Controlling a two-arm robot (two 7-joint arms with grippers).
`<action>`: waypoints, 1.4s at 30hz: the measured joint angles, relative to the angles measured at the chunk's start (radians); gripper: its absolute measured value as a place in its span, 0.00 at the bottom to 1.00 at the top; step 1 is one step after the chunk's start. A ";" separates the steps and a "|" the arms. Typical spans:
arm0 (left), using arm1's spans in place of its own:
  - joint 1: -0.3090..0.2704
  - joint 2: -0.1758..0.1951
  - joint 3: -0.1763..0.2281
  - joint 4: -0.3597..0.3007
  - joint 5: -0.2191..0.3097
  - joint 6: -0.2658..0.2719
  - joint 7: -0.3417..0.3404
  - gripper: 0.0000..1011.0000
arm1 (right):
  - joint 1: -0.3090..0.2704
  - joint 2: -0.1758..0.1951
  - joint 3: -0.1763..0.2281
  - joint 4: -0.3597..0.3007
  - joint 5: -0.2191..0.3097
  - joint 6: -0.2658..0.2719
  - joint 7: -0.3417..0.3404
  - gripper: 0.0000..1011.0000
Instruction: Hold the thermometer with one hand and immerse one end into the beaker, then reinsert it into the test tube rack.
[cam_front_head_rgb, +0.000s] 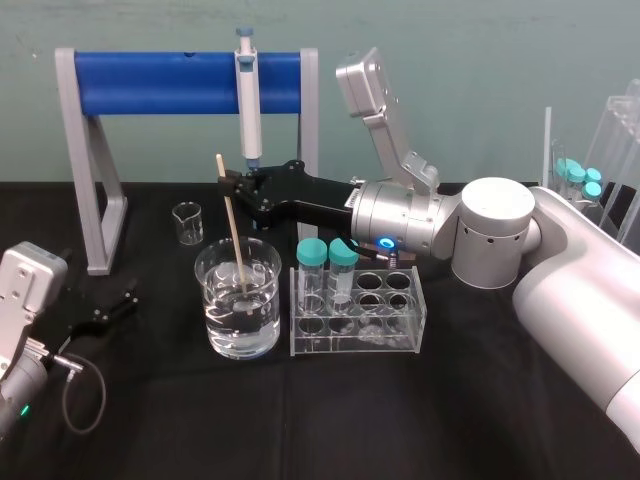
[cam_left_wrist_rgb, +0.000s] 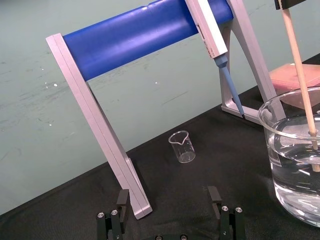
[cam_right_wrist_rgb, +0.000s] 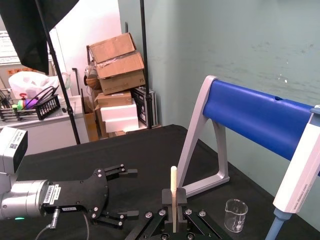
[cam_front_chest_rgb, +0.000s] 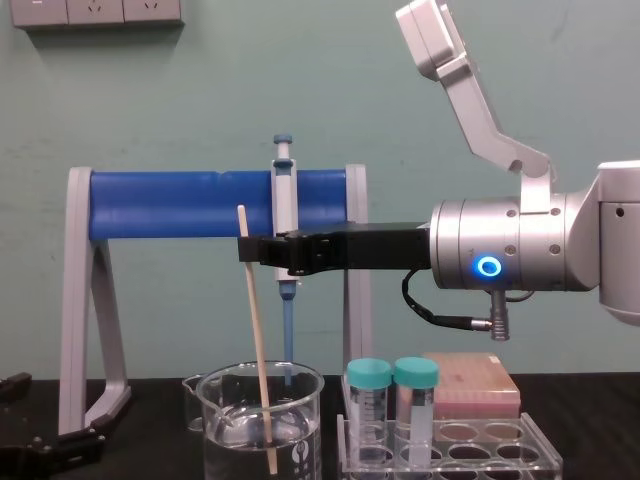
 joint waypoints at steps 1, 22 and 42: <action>0.000 0.000 0.000 0.000 0.000 0.000 0.000 0.99 | 0.000 0.000 0.000 0.000 0.000 0.000 0.000 0.05; 0.000 0.000 0.000 0.000 0.000 0.000 0.000 0.99 | 0.000 0.000 0.000 0.000 0.000 0.000 0.000 0.05; 0.000 0.000 0.000 0.000 0.000 0.000 0.000 0.99 | -0.015 0.005 0.011 -0.035 0.013 -0.011 0.007 0.05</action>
